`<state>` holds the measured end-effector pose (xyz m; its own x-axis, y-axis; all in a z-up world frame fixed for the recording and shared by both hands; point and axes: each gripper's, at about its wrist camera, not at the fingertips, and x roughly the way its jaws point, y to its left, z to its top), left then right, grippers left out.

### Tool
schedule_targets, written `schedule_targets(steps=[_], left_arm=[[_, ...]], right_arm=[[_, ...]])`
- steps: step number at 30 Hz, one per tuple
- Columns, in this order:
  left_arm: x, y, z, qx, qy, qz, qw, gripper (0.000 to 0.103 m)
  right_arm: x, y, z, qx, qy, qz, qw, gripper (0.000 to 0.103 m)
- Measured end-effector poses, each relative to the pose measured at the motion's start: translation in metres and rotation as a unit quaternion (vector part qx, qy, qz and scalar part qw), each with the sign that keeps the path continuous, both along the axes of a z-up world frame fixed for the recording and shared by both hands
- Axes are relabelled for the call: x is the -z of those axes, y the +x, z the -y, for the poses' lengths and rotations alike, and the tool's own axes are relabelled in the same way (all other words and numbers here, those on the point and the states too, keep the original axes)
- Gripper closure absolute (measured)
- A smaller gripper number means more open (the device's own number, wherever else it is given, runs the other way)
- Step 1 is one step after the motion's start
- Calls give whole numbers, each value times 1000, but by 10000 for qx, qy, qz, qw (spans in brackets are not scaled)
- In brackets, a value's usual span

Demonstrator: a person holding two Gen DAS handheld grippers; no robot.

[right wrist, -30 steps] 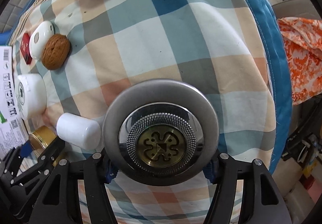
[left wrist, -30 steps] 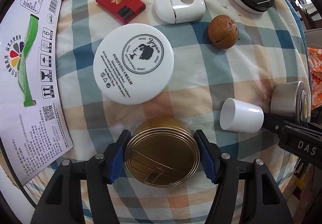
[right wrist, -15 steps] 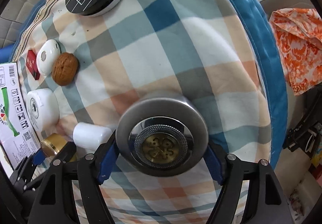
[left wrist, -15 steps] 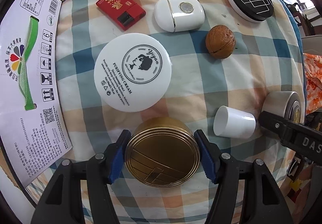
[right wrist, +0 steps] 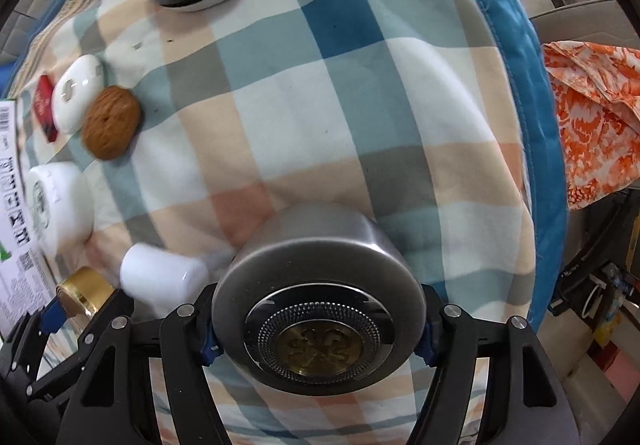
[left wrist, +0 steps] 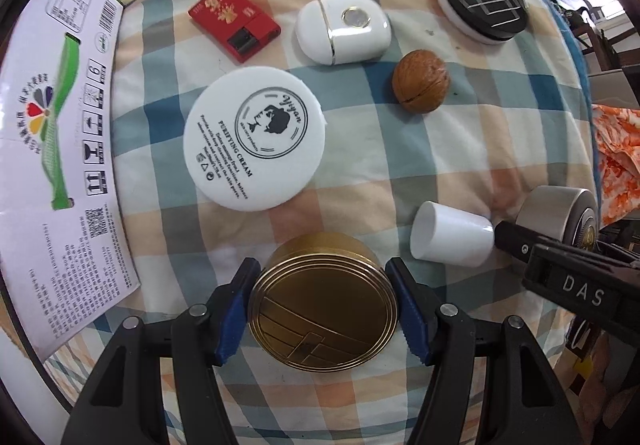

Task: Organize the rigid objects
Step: 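Close the left gripper on the gold tin while the right gripper grasps the silver tin, then carry the gold tin and silver tin into the box with both grippers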

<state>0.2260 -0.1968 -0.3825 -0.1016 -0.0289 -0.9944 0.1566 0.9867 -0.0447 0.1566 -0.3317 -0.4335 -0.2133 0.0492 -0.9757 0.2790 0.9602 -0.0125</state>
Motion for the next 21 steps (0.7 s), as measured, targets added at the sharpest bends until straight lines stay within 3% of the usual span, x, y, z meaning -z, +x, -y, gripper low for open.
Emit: schedule_targets(steps=[9,13,15,21], left_arm=[[-80,-3,-31,-32,-294,606,9977,41],[-118,-5,-63,-133,-339,906,9952,41],[-134,-6,-84,-181,-324,1063,9936,41],[-168,-2,-150,-329,-298,1405,9891,41]], right_arm=[[-82,-40,-45,-562,254,686,9957,30],[-138,-8,-60,-786,331,945,9919,31],[-150,29,-65,-923,379,1054,9894,31],[-182,50,-131,-1162,512,1397,9820,31]])
